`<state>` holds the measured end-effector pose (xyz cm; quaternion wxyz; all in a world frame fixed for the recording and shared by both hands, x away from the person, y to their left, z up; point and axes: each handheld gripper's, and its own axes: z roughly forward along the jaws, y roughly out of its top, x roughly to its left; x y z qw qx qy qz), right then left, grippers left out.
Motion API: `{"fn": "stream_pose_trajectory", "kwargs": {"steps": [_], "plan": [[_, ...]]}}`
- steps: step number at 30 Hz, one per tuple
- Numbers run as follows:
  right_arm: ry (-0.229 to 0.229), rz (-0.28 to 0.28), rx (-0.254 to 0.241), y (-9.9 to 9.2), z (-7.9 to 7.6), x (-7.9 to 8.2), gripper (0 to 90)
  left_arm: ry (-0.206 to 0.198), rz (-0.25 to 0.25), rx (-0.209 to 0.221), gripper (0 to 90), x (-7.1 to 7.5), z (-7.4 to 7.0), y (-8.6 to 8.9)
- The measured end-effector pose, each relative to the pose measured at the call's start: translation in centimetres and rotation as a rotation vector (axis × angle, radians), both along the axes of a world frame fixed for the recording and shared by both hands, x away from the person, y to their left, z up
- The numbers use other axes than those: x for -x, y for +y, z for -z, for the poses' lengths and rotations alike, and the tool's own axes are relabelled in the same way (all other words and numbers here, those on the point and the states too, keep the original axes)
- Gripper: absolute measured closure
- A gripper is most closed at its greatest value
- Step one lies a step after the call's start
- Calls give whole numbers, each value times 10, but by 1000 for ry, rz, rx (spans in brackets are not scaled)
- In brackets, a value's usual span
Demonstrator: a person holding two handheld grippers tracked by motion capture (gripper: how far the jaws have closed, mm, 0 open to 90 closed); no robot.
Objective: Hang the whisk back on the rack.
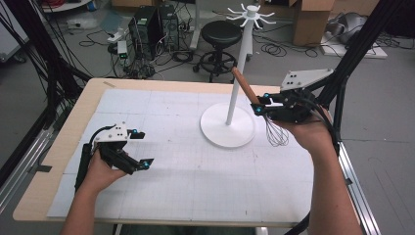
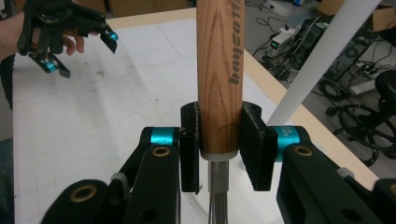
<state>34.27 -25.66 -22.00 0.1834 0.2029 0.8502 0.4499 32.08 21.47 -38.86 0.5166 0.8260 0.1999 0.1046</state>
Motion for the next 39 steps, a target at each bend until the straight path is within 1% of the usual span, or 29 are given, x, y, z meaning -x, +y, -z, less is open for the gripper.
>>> {"fn": "stream_pose_trajectory", "kwargs": {"steps": [1, 2, 4, 7, 9, 10, 11, 14, 16, 17, 19, 20, 22, 23, 25, 26, 29, 31, 32, 33, 36, 39], "plan": [[3, 5, 4, -1, -2, 0, 707, 1, 2, 2, 16, 0, 0, 0], [-10, 4, 2, -2, -4, -1, 707, 0, 1, 1, 17, 0, 0, 0], [-9, 11, -3, -3, -7, -1, 708, 0, 3, -1, 16, 0, 0, 0], [-21, 22, -9, -5, -12, -1, 707, -1, 0, 4, 16, 0, 0, 0], [-40, 19, -12, -7, -15, -2, 707, 0, 0, 5, 16, 0, 0, 0], [-32, 23, -14, -7, -16, -2, 708, 0, 0, 4, 16, 0, 0, 0], [-43, 22, -16, -8, -17, -2, 708, 1, 1, 3, 16, 0, 0, 0], [-43, 38, -23, -11, -20, -3, 707, -1, 3, -4, 16, 0, -1, 0], [-54, 42, -32, -13, -22, -4, 708, -1, 2, -4, 16, 0, -1, 0], [-44, 47, -36, -13, -23, -4, 707, -2, 2, -4, 17, 0, -1, 0], [-56, 55, -38, -15, -25, -5, 708, -4, 0, -2, 16, 0, -1, 0], [-61, 59, -48, -17, -26, -6, 707, -4, 0, -2, 16, 0, -1, 0], [-56, 62, -64, -18, -28, -6, 708, -2, -1, 4, 16, 0, -1, 0], [-63, 66, -68, -18, -29, -7, 708, -1, -1, 4, 16, 0, 0, 0], [-69, 73, -72, -19, -32, -8, 708, -1, -2, 3, 17, 0, 0, 0], [-64, 77, -70, -20, -33, -8, 708, -3, 1, 0, 16, 0, -1, 1], [-74, 85, -76, -21, -38, -9, 708, -5, 0, 5, 16, 0, -1, 1], [-88, 90, -80, -22, -41, -9, 708, -5, -1, 3, 16, 0, -2, 2], [-81, 94, -81, -22, -42, -8, 707, -4, -2, 5, 16, 0, -1, 2], [-87, 96, -81, -23, -44, -8, 708, -3, -3, 6, 16, 1, -1, 1], [-94, 120, -80, -27, -47, -10, 708, -5, 1, 4, 16, 1, -1, 1], [-96, 144, -98, -33, -50, -11, 708, -5, -2, 8, 16, 1, -2, 1]]}}
